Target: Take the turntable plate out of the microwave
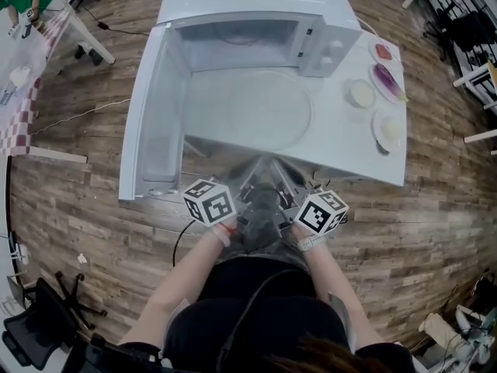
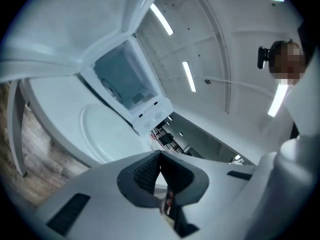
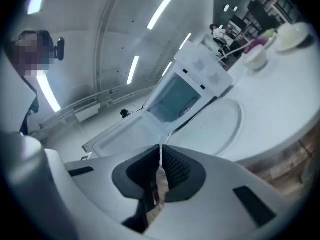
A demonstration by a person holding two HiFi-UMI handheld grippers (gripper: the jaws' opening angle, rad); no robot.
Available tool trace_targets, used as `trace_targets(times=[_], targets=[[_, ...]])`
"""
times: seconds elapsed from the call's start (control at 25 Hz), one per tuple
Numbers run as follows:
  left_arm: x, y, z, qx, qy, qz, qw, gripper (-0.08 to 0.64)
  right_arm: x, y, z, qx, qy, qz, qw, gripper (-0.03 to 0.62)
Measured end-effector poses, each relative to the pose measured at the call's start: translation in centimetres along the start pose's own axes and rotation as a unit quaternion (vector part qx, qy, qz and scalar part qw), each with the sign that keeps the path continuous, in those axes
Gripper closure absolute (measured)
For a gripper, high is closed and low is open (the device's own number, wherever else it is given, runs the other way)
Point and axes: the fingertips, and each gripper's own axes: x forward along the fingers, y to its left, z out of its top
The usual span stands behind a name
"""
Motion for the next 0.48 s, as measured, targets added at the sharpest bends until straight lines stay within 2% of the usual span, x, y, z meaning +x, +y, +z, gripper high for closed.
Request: trace_targets(times=[0.2,0.32,0.48], targets=[[-0.2,-1.1,2.3,0.077,-0.020,0.010,0.9968,0.548,0.5,1.7,1.5,-0.107,0.014,0.000,0.994,0.560],[-0.3,-1.6,3.0,0.106,-0.025,0.019,0.9938,0.548,0.6,2.4,1.9,-0.120,0.012,0.007,0.993,0.561],[-0.6,-2.1,4.0,0.128,-0.033,0.028,0.9909,0.548,0.9,3.4,2.4,-0.149,0.014,0.010,0.989,0.561]])
